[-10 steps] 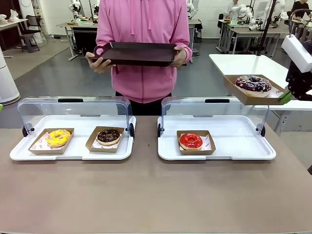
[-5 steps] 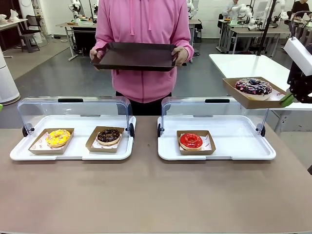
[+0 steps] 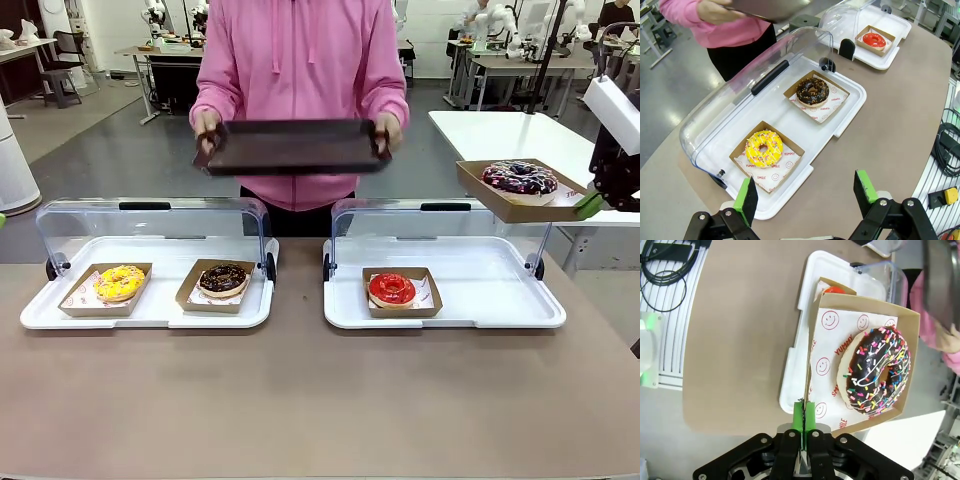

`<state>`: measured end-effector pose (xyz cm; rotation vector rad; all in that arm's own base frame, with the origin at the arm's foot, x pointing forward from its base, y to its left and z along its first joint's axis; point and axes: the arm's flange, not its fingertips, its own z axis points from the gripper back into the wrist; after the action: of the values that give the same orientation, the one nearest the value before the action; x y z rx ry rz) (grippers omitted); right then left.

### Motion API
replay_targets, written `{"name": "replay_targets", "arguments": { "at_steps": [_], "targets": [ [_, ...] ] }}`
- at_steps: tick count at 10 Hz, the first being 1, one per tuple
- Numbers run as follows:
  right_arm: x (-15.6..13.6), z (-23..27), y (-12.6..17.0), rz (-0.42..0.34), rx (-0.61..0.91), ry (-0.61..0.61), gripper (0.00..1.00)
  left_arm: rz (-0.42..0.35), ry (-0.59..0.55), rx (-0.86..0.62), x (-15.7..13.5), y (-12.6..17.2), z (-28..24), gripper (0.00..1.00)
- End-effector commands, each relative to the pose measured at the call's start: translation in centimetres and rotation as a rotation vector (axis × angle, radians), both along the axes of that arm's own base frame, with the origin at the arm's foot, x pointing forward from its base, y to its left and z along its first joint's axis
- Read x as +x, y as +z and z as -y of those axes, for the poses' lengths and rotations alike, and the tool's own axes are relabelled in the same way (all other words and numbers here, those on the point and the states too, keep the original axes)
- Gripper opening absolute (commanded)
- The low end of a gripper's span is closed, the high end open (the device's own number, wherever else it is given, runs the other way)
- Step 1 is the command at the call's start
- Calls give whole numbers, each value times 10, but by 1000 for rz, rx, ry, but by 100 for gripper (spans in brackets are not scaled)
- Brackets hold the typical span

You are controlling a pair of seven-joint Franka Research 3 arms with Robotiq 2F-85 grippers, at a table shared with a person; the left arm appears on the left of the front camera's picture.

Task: Provide the desired donut to the person.
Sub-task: Place the picked Paper togo box onto the Handle tray extended by the person.

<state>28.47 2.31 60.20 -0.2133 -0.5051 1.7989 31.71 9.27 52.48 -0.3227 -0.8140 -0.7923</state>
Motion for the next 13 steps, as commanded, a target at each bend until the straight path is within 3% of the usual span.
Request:
{"name": "replay_targets", "arguments": {
  "at_steps": [1,11,12,13],
  "targets": [
    [-2,2,-3,-1,-22,1,0,5,-6,-5,0,0,-1,100],
    [-2,2,-3,-1,-22,1,0,5,-6,-5,0,0,-1,100],
    [0,0,0,-1,2,3,1,5,-6,-5,0,0,-1,100],
    [14,-43,25,14,-21,-8,1,5,-6,-5,0,0,-1,100]
  ]
}}
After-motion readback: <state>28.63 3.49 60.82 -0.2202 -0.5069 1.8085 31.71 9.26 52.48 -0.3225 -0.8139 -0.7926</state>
